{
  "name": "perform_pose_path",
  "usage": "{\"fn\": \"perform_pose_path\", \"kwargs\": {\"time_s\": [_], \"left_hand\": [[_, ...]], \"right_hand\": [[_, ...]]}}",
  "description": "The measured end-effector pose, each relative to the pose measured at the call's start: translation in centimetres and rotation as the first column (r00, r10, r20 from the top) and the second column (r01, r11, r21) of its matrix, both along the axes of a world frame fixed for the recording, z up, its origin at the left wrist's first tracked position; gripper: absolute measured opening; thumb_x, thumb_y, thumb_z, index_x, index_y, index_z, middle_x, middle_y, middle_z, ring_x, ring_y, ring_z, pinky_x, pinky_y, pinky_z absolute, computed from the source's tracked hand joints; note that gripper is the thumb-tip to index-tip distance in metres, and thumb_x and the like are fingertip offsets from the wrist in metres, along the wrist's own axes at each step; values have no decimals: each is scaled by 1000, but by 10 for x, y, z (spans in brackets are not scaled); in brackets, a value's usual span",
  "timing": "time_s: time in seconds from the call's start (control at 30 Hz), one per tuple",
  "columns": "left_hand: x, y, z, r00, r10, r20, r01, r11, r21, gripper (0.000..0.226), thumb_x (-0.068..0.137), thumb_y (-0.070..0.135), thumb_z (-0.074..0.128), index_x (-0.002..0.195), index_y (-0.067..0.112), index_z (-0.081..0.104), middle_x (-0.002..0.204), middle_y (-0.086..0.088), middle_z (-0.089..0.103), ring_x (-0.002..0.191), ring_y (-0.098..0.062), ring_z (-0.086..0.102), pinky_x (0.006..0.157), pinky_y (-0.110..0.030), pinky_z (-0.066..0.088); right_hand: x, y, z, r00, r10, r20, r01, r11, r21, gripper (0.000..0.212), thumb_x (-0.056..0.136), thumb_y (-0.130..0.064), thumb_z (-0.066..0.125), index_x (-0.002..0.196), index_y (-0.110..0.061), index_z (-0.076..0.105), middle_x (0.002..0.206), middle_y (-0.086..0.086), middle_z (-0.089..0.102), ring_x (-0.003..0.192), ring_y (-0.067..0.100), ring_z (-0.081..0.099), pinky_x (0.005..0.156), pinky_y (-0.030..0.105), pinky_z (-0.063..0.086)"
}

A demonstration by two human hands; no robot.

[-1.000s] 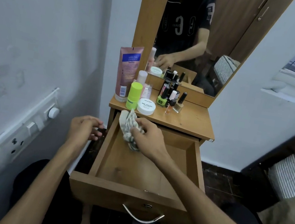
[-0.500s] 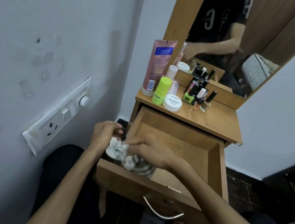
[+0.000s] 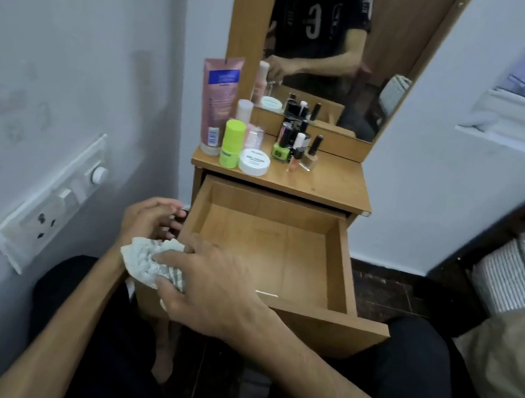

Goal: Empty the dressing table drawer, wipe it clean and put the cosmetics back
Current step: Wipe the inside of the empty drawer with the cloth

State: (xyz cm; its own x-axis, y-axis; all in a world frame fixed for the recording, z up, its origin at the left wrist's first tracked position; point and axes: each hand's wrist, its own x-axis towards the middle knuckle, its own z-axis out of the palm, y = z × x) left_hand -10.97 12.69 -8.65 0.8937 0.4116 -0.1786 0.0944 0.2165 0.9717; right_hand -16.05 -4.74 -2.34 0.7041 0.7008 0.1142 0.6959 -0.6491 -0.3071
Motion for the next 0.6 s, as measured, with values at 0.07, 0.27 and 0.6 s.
{"fn": "perform_pose_path", "kwargs": {"time_s": [0.07,0.27,0.6], "left_hand": [[1,4,8,997,-77,3,77,995,65,17,95,6,58,93,11,74,99,-18,74,70,-20,67,56,-22,54],[-3,-29,46,952,-301,61,256,888,381,20,98,5,59,95,13,76,88,-6,78,72,-17,70,61,-26,54],[1,-136,51,794,-593,-131,547,605,579,16,92,7,64,93,20,75,87,-4,76,71,-13,68,66,-35,52]], "right_hand": [[0,-21,2,999,-21,39,21,1000,-9,36,96,-39,60,127,-26,71,111,8,64,95,31,65,72,39,50],[-2,-114,2,992,-125,13,126,991,-53,38,99,-50,55,132,-37,67,115,-6,60,92,15,60,73,36,51],[-2,-231,16,945,-326,-23,320,938,-134,40,94,-49,59,133,-43,65,110,-18,56,103,8,60,83,33,51]]}}
